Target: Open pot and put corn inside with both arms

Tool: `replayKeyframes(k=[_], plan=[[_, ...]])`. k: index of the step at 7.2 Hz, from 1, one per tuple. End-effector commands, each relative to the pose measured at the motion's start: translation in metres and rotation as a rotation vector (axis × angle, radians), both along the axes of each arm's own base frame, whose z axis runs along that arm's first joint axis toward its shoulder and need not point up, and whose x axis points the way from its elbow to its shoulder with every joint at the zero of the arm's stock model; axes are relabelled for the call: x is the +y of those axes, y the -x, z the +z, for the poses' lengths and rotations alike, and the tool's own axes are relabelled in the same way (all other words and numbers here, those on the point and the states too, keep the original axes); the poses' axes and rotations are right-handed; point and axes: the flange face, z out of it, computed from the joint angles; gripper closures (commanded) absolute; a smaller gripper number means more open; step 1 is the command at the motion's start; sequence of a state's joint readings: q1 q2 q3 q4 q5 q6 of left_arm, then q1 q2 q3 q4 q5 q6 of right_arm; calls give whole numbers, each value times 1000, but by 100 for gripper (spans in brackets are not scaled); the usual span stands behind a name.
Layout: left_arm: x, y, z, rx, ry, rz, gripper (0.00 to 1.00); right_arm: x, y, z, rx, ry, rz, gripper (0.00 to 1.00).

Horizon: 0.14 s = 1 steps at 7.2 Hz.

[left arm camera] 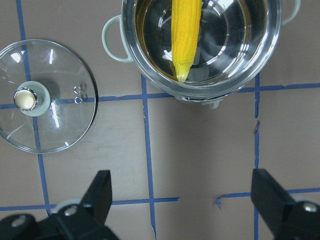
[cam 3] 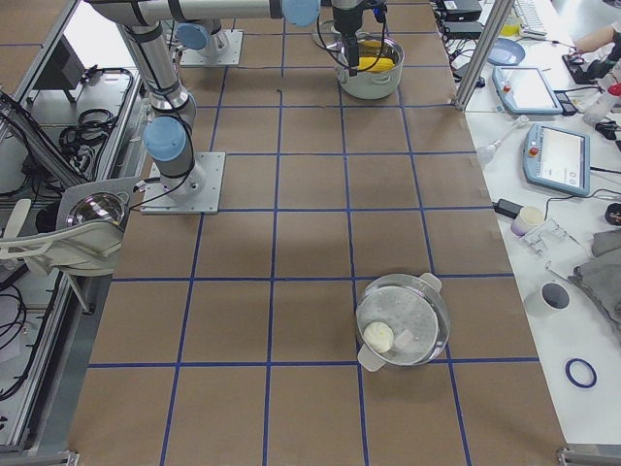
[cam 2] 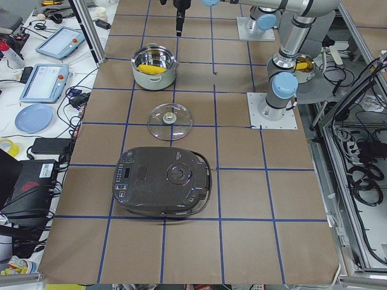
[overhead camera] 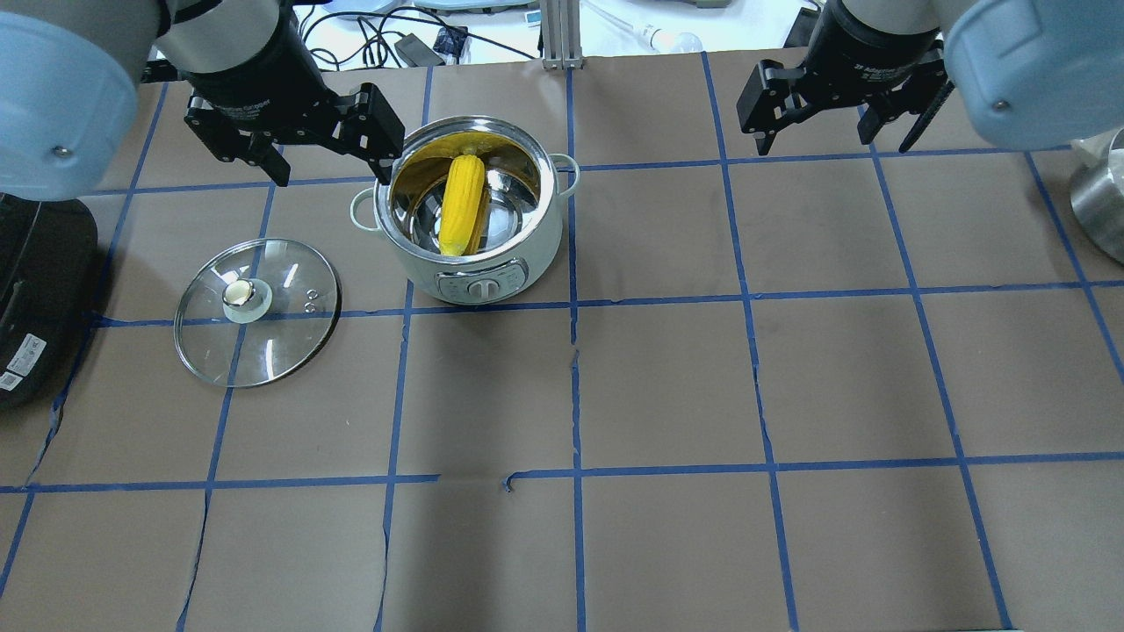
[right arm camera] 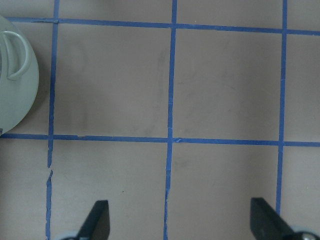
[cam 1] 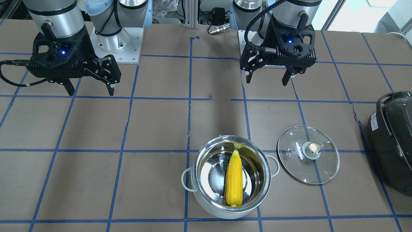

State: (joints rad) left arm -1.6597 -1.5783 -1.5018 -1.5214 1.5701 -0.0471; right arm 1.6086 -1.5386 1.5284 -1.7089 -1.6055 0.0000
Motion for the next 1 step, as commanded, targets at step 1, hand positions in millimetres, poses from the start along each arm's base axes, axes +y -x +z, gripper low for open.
replayKeyframes(k=[1], plan=[[2,0,-2,-1,-5,-3,0,0,1,0,0,-3,-18,0]])
